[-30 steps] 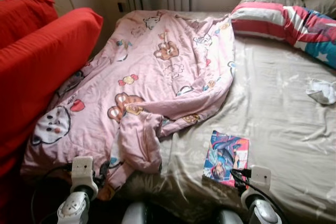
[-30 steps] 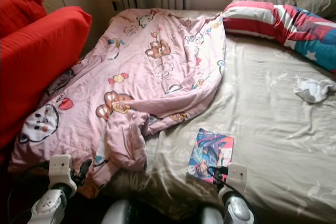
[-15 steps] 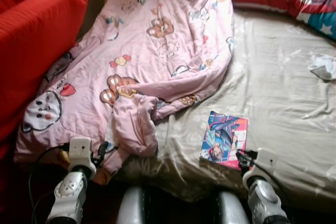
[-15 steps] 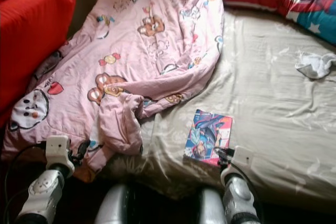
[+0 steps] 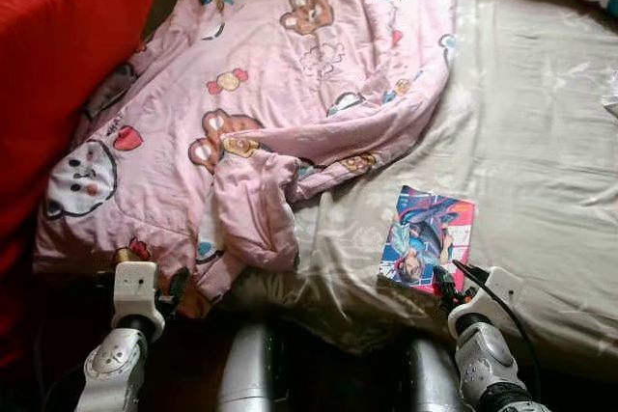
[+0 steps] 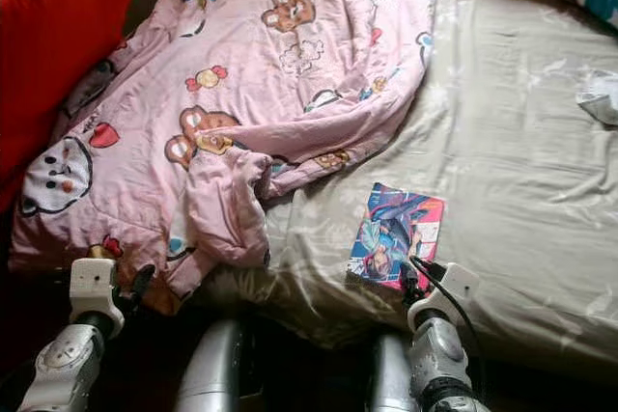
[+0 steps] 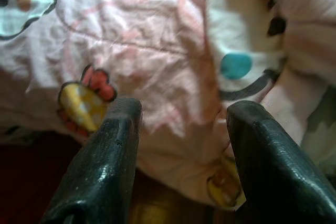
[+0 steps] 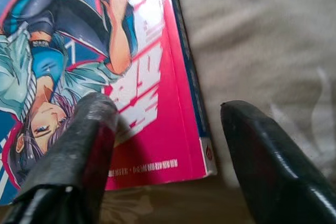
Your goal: Clean up the room
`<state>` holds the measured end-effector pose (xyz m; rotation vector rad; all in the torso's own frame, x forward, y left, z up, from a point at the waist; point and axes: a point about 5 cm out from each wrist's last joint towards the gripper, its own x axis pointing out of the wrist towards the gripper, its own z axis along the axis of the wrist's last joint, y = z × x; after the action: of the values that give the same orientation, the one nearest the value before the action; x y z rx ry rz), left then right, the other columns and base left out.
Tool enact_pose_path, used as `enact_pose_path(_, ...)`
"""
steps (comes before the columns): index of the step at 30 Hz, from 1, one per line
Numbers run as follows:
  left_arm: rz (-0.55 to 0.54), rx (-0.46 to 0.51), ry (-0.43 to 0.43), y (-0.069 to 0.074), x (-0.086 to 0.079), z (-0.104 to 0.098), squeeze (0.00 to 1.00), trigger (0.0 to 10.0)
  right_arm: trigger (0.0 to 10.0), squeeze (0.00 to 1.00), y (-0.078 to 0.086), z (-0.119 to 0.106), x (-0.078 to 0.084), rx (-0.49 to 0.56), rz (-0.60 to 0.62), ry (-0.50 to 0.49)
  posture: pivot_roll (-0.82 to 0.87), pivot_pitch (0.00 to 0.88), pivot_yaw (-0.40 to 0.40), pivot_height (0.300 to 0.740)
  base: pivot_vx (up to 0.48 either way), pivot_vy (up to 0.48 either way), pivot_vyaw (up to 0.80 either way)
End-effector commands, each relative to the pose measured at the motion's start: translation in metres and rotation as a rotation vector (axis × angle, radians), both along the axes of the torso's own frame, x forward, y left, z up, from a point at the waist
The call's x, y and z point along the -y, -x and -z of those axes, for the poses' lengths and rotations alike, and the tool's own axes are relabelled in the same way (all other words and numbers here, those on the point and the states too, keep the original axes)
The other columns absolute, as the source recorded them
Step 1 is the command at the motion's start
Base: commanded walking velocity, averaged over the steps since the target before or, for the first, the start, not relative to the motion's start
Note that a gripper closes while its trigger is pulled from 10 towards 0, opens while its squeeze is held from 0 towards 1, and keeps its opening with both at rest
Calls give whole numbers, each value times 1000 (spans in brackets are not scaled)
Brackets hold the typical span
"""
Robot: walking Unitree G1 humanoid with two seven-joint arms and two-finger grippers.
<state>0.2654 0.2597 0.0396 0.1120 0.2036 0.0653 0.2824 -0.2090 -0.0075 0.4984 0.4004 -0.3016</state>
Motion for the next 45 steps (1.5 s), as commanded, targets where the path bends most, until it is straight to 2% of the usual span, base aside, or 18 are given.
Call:
enact_pose_path(1,-12,-39,-18,9,-8,4,0,10000,10000,0,9,11,-7,-44,-13,-50,97,302,137,604,0,0,0)
enact_pose_path(4,-3,-44,-24,8,-8,4,0,10000,10000,0,9,11,-7,-50,-20,-34,100,306,142,604,0,0,0)
enact_pose_path(8,7,-48,-33,9,-8,3,0,10000,10000,0,10,12,-8,-45,5,-71,100,309,148,604,0,0,0)
enact_pose_path(10,6,-52,-34,10,-8,3,0,10000,10000,0,12,15,-10,-44,15,-112,101,309,149,604,0,0,0)
enact_pose_path(12,9,-52,-37,10,-9,2,0,10000,10000,0,16,19,-17,-38,-4,-203,111,314,155,604,0,0,0)
enact_pose_path(14,10,-53,-38,10,-9,1,0,10000,10000,0,17,20,-20,-38,-16,-216,111,314,155,604,0,0,0)
enact_pose_path(15,12,-53,-40,10,-9,1,0,10000,10000,0,19,23,-24,-36,-19,-267,116,316,157,604,0,0,0)
enact_pose_path(18,14,-55,-43,11,-9,0,0,10000,10000,0,22,26,-29,-38,-30,-334,116,316,157,604,0,0,0)
enact_pose_path(22,11,-61,-45,12,-11,1,0,10000,10000,0,26,29,-37,-39,-96,-367,121,315,159,604,0,0,0)
enact_pose_path(23,11,-62,-46,12,-11,1,0,10000,8235,0,26,29,-38,-39,-113,-363,121,315,159,604,0,0,0)
enact_pose_path(24,11,-63,-46,12,-11,1,0,10000,3569,0,26,29,-38,-35,-117,-358,121,315,159,604,0,0,0)
enact_pose_path(25,11,-63,-46,12,-11,1,0,10000,3569,0,26,29,-38,-32,-120,-356,121,315,159,604,0,0,0)
enact_pose_path(26,10,-64,-45,12,-10,1,0,10000,0,0,26,29,-37,-32,-111,-353,118,312,158,604,0,0,0)
enact_pose_path(45,16,-97,-59,12,-8,6,0,10000,0,0,23,25,-38,0,-167,-306,103,293,164,604,0,0,0)
